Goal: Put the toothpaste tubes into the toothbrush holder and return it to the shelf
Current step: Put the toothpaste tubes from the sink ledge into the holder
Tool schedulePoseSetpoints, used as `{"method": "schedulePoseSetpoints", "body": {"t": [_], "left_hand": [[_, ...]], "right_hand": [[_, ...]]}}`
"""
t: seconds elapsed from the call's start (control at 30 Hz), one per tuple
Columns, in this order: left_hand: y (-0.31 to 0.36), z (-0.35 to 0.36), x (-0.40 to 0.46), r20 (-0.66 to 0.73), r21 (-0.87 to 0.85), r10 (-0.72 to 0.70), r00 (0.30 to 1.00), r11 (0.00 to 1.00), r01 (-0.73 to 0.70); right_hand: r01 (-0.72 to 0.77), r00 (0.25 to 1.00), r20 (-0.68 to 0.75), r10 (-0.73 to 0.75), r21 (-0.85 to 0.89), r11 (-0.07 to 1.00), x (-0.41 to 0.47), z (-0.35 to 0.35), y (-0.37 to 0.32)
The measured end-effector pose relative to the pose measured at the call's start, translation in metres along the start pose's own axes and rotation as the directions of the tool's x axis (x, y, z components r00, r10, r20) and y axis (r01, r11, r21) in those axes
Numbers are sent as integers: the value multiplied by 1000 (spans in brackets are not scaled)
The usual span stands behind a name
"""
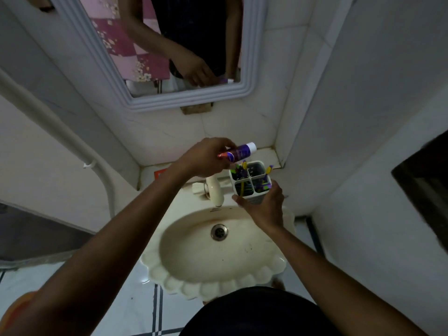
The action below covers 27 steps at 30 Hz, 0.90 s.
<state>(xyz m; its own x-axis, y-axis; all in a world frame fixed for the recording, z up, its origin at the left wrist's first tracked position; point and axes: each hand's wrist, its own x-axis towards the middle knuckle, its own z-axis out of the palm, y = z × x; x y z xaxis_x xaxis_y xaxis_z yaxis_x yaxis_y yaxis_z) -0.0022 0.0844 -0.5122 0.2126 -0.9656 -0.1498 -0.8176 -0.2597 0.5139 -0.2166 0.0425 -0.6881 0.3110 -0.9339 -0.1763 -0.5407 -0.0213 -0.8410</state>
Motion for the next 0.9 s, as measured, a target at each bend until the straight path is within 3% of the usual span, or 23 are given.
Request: {"method": "schedulePoseSetpoints", "body": {"t": [0.2,0.37,0.47,0.53,0.63,0.8,0.9], "left_hand": [[17,26,40,-33,355,59,998,934,-43],[24,39,64,-2,379,99,995,921,-91],[26,40,72,-66,344,122,990,934,-92],[21,41,72,-124,265,120,985,961,-83],[7,43,65,-223,-33,38,974,998,-47],[-29,42,35,-334,-321,-170,927,945,57],[-55,44,13,-332,-485,-298,895,868,109]], "right_hand": [[8,997,81,-7,-12,1000,7,-8,5],[3,995,96,-1,-17,1000,8,-9,5],[8,995,99,-6,-23,1000,10,-10,6],[8,995,96,-5,-23,1000,11,-11,7],[14,996,84,-12,-23,1000,12,-11,9],[16,999,49,-15,-3,1000,12,-6,11],[31,999,27,-31,15,999,10,-2,14]]}}
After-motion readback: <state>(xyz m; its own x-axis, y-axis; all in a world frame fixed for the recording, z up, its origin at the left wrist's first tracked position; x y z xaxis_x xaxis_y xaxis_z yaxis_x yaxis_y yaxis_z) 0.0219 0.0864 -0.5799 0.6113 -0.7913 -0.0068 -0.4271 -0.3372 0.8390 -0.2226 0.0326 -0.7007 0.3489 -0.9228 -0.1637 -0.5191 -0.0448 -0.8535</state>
